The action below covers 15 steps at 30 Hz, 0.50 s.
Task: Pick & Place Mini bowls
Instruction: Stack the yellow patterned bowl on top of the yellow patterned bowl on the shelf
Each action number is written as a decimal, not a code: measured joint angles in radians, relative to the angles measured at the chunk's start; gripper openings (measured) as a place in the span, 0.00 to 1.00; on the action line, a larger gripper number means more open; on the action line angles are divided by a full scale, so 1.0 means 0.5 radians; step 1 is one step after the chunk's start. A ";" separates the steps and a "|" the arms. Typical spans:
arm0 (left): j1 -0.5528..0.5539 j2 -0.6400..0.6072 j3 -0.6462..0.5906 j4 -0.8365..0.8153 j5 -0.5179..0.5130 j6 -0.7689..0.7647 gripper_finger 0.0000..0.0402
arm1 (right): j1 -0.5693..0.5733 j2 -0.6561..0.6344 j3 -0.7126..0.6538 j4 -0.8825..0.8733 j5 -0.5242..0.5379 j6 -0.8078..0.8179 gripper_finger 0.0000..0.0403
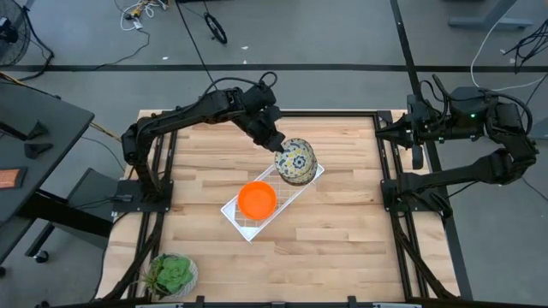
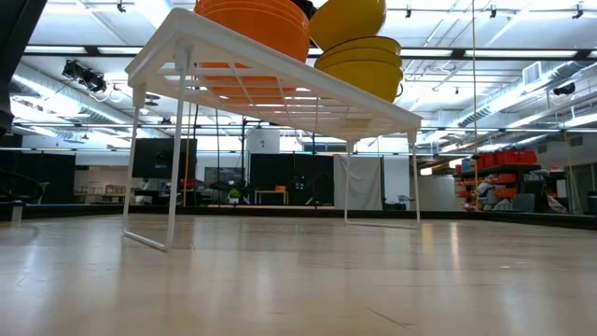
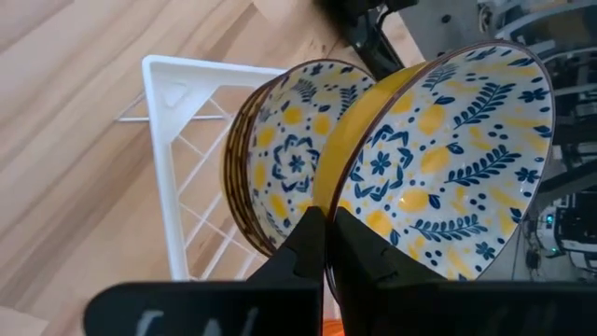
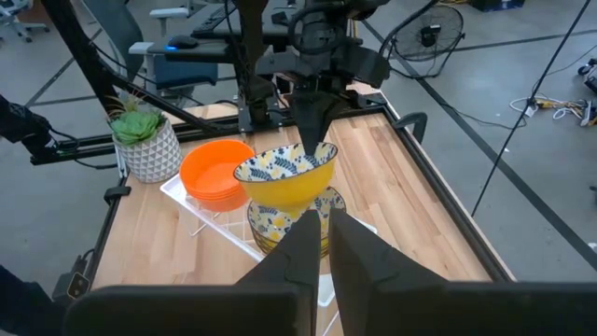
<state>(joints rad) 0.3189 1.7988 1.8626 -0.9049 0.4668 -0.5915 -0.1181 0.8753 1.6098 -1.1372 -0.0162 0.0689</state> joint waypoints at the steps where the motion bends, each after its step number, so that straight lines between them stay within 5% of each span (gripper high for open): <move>1: -0.006 0.000 0.000 0.000 -0.005 0.001 0.02 | 0.000 0.000 0.000 0.000 0.000 0.000 0.08; 15: -0.020 0.050 -0.003 0.000 -0.058 0.018 0.02 | 0.000 0.000 0.000 0.000 0.000 0.000 0.08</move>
<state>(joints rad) 0.3091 1.8240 1.8612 -0.9050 0.4377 -0.5826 -0.1181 0.8754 1.6096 -1.1371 -0.0163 0.0689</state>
